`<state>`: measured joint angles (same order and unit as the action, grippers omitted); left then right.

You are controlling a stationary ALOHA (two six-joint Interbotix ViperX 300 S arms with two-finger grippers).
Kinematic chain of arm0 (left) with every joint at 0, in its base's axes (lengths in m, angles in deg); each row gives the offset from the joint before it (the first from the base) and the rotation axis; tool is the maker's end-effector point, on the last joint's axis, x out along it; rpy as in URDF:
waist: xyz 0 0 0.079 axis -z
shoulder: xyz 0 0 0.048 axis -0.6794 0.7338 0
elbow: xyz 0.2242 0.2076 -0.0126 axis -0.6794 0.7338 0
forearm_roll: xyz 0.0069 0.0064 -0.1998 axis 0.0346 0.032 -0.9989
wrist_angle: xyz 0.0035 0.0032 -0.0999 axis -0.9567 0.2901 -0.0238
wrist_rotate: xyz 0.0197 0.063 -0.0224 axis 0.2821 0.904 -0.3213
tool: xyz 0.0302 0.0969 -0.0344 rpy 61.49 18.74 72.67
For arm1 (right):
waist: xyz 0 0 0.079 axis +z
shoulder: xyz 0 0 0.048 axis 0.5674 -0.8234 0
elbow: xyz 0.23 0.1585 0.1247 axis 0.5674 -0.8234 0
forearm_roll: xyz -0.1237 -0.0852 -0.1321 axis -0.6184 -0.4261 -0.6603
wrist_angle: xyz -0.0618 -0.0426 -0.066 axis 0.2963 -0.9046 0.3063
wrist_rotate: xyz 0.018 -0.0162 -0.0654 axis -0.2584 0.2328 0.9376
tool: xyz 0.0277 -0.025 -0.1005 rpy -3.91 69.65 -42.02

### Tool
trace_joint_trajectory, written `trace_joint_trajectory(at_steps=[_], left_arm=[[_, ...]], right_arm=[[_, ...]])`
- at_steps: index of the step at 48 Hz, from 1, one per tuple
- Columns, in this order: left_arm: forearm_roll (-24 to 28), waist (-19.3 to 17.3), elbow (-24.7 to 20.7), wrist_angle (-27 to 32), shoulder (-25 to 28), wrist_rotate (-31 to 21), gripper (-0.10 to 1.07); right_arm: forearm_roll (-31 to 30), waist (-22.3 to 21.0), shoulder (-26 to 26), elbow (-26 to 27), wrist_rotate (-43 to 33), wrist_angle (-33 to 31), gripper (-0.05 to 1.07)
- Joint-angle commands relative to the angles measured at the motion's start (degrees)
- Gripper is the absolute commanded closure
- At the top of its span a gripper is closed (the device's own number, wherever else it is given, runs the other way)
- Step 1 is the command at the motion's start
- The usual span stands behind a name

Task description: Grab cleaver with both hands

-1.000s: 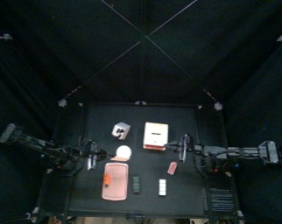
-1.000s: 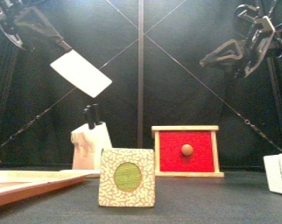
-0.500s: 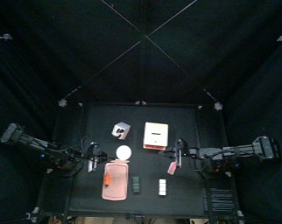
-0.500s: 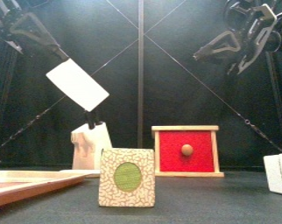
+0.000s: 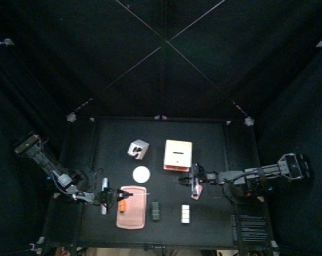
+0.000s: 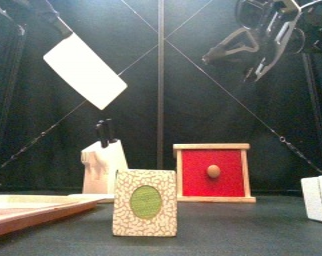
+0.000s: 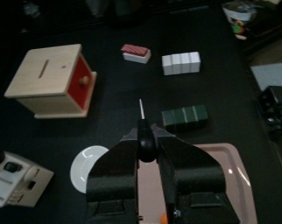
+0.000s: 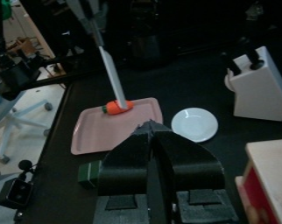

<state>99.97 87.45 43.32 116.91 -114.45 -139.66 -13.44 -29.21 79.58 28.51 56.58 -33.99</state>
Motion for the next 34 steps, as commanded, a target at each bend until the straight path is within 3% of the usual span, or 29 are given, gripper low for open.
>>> trace_joint_trajectory(at_steps=[1,7,18,25,34], left_arm=[[6.15,3.96,0.88,2.9,0.53,-6.06,0.55],[11.78,7.21,4.83,6.33,0.53,-16.0,0.55],[17.93,9.32,10.63,8.09,1.49,-30.5,0.55],[19.69,10.9,12.74,9.93,3.52,-36.04,0.55],[20.39,14.94,12.92,15.82,8.0,-40.69,0.55]], right_arm=[[-0.18,0.7,-1.32,3.34,0.09,0.53,1.0],[-0.62,1.05,-4.92,6.24,0.09,0.53,1.0],[-1.67,1.76,-12.92,11.07,0.09,3.69,1.0],[-1.67,2.72,-18.02,14.33,0.09,5.71,0.96],[-1.41,3.34,-25.14,19.42,0.0,6.06,0.77]])
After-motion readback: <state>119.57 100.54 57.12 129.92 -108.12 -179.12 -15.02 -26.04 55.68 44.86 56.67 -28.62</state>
